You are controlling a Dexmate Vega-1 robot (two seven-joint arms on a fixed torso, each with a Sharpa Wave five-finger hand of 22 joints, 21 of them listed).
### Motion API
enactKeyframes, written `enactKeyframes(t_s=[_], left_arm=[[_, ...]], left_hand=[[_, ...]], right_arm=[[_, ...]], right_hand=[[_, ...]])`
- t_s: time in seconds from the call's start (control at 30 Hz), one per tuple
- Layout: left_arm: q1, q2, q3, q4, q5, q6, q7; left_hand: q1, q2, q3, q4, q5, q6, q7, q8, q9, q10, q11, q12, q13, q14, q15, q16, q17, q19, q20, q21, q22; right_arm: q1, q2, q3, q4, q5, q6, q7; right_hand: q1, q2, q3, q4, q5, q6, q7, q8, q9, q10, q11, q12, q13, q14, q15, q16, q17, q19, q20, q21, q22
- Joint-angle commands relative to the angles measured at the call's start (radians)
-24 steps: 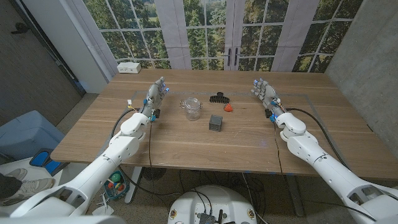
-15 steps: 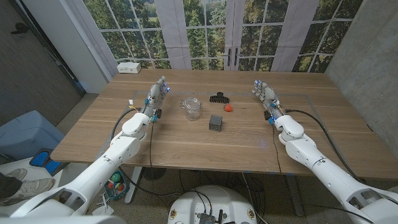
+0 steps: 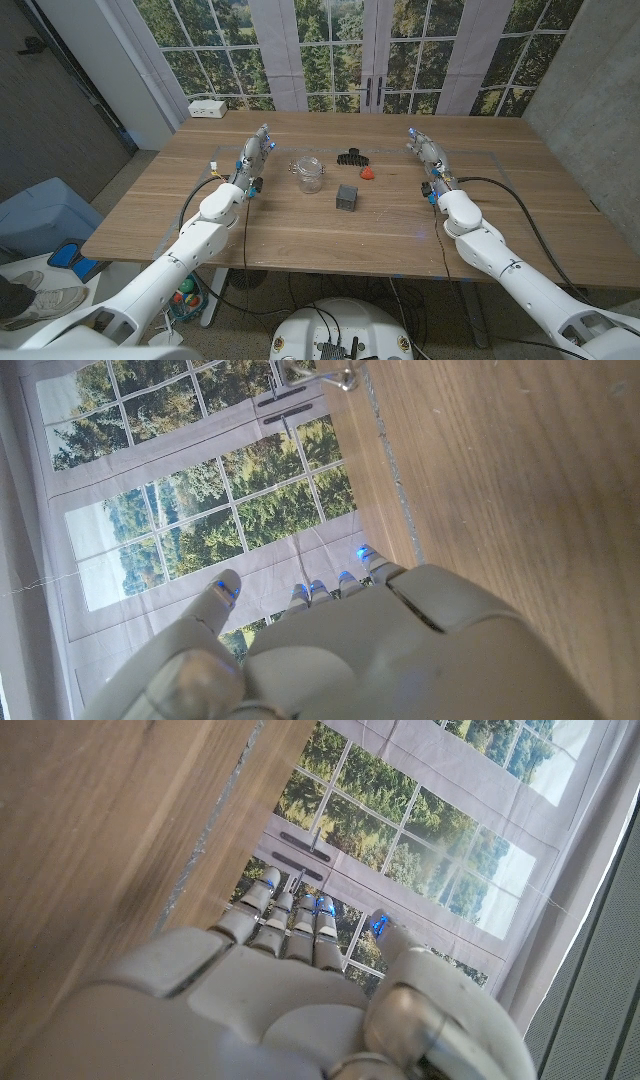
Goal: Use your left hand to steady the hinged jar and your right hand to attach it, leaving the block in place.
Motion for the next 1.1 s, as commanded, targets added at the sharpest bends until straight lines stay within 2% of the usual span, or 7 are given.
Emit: enactKeyframes(t_s=[0.03,0.9,1.1], left_arm=[[0.02,0.0,0.0,-0.018,0.011,-0.005,0.022],[0.082,0.018,-0.012,-0.093,0.03,-0.012,0.068],[0.092,0.022,-0.015,-0.105,0.041,-0.016,0.079]], left_hand=[[0.01,0.057,0.0,-0.01,0.001,0.008,-0.002,0.005,0.002,0.007,-0.001,0.01,0.003,-0.047,-0.117,0.007,0.002,0.007,-0.098,0.007,0.002],[0.016,0.06,0.0,-0.026,-0.001,0.015,-0.003,0.005,0.003,0.013,0.001,0.008,0.003,-0.043,-0.119,0.005,0.002,0.014,-0.094,0.004,0.002],[0.018,0.062,0.001,-0.03,-0.001,0.018,-0.005,0.005,0.003,0.016,-0.004,0.009,0.003,-0.043,-0.119,0.005,0.002,0.016,-0.094,0.004,0.002]], right_arm=[[0.006,-0.017,-0.03,-0.035,-0.171,0.006,-0.098],[-0.038,-0.088,-0.057,-0.171,-0.411,-0.042,-0.183],[-0.046,-0.105,-0.065,-0.202,-0.477,-0.053,-0.207]], right_hand=[[0.022,0.004,0.007,-0.011,0.004,0.013,-0.003,0.007,0.002,0.011,-0.006,0.006,0.002,0.007,-0.058,0.008,0.0,0.009,-0.047,0.0,0.001],[0.047,0.005,0.022,-0.032,0.007,0.02,-0.012,0.005,0.003,0.016,-0.009,0.004,0.003,0.008,-0.065,0.011,-0.001,0.014,-0.051,-0.004,0.003],[0.056,0.013,0.032,-0.034,0.009,0.026,-0.02,0.006,0.003,0.02,-0.012,0.004,0.003,0.012,-0.076,0.016,0.001,0.029,-0.06,0.0,0.004]])
